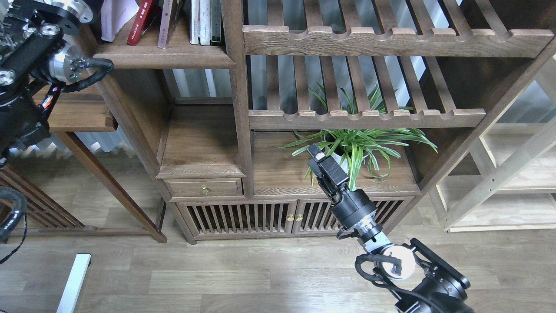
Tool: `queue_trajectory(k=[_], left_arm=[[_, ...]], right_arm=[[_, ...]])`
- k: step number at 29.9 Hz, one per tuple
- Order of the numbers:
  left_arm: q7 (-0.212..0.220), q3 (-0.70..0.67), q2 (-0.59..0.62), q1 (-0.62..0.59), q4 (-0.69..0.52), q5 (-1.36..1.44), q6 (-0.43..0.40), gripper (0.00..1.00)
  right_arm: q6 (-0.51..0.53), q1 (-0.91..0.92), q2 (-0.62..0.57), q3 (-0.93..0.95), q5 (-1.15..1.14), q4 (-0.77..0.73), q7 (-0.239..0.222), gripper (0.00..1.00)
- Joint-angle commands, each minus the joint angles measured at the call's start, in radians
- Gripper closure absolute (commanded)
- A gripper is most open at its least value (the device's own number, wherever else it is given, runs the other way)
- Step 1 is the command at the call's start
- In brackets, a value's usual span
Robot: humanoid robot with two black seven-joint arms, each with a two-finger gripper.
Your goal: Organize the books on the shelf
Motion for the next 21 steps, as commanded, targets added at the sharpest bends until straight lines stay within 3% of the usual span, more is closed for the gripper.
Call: queue_trajectory(k=[1, 3, 13, 15, 21], left_arm=[[-0.001, -0.003, -0.024, -0.023, -0.001, -0.004, 0.002, 0.53], [-0.001, -0.005, -0.026, -0.037, -0.001, -0.018, 0.002, 0.52], [-0.018, -0.014, -0.070, -0.095, -0.006, -0.145, 0.002, 0.18], [-0.033, -0.019, -0.072, -0.097, -0.013, -0.147, 0.000, 0.10], [-0.117, -0.023, -0.075, -0.095, -0.087, -0.157, -0.006, 0.02]], right_arm=[[0.000, 0.002, 0.001, 0.003, 0.000, 0.000, 0.000, 0.19], [0.000, 0.005, 0.006, 0.007, 0.000, 0.000, 0.000, 0.19], [0.000, 0.005, 0.015, 0.003, 0.000, -0.005, 0.002, 0.14], [0.000, 0.005, 0.015, 0.007, -0.002, -0.006, 0.002, 0.14], [0.000, 0.005, 0.012, 0.012, -0.002, -0.008, 0.002, 0.09]])
